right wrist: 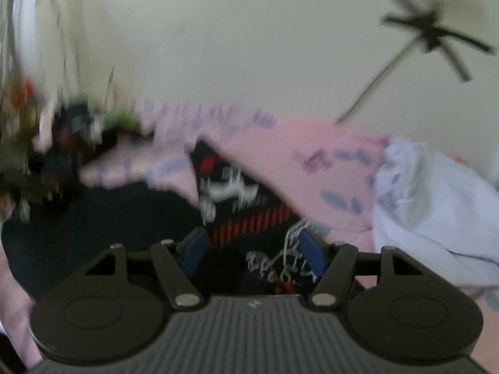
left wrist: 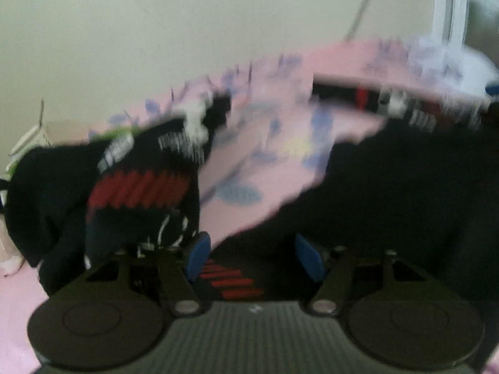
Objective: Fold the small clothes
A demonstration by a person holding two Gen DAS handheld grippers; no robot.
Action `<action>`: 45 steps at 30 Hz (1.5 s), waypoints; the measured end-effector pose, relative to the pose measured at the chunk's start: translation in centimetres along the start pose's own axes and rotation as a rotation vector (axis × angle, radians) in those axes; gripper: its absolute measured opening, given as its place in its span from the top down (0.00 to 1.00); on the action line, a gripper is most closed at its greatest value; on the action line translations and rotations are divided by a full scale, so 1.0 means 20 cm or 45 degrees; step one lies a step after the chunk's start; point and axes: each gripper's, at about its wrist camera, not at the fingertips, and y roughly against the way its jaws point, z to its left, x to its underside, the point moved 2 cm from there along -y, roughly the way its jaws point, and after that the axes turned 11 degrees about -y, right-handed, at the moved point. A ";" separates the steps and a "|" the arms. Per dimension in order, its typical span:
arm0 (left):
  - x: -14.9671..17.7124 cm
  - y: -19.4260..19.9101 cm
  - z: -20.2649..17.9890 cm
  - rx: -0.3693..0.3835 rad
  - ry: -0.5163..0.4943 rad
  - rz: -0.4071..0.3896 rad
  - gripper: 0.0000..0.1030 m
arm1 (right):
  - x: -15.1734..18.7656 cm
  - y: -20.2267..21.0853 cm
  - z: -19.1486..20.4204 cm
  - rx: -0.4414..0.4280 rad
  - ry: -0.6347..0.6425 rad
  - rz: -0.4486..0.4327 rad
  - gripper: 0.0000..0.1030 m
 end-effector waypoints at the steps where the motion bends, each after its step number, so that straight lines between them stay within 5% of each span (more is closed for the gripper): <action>1: 0.02 0.02 0.00 0.028 0.001 0.003 0.40 | 0.02 -0.04 -0.02 -0.003 0.019 0.072 0.41; 2: 0.04 0.04 0.00 0.042 -0.001 0.011 0.44 | 0.05 -0.06 -0.03 -0.024 0.027 0.141 0.45; 3: 0.06 0.07 -0.01 0.038 -0.011 0.015 0.65 | 0.09 -0.05 -0.02 -0.048 0.038 0.183 0.46; 4: 0.09 0.11 -0.03 0.026 -0.032 0.017 0.76 | 0.12 -0.04 0.00 -0.074 0.056 0.214 0.63; 5: 0.11 0.14 -0.04 0.018 -0.039 0.001 0.78 | 0.17 -0.01 0.02 -0.079 0.087 0.220 0.78; 8: 0.11 0.27 -0.10 -0.043 -0.035 -0.106 0.87 | 0.24 0.09 0.13 -0.006 0.188 0.155 0.86; 13: 0.10 0.69 -0.08 -0.138 0.062 -0.440 0.90 | 0.23 0.37 0.23 0.018 0.303 -0.099 0.83; 16: 0.16 0.86 -0.07 -0.162 0.124 -0.529 0.90 | 0.18 0.39 0.23 -0.068 0.307 -0.097 0.47; 23: 0.43 0.86 -0.13 -0.174 0.290 -0.403 0.89 | 0.05 0.19 0.34 -0.255 0.341 -0.062 0.51; 30: 0.62 0.77 -0.18 -0.137 0.463 -0.300 0.89 | -0.08 -0.17 0.38 -0.366 0.422 0.220 0.49; 34: 0.63 0.74 -0.20 -0.137 0.492 -0.276 0.89 | -0.03 -0.22 0.35 -0.379 0.415 0.364 0.59; 37: 0.63 0.72 -0.21 -0.141 0.516 -0.268 0.89 | -0.01 -0.11 0.34 -0.389 0.444 0.328 0.84; 41: 0.60 0.71 -0.20 -0.159 0.518 -0.293 0.89 | 0.07 -0.02 0.35 -0.325 0.431 0.287 0.89; 45: 0.55 0.75 -0.16 -0.205 0.540 -0.371 0.89 | 0.03 0.13 0.43 -0.204 0.494 0.080 0.92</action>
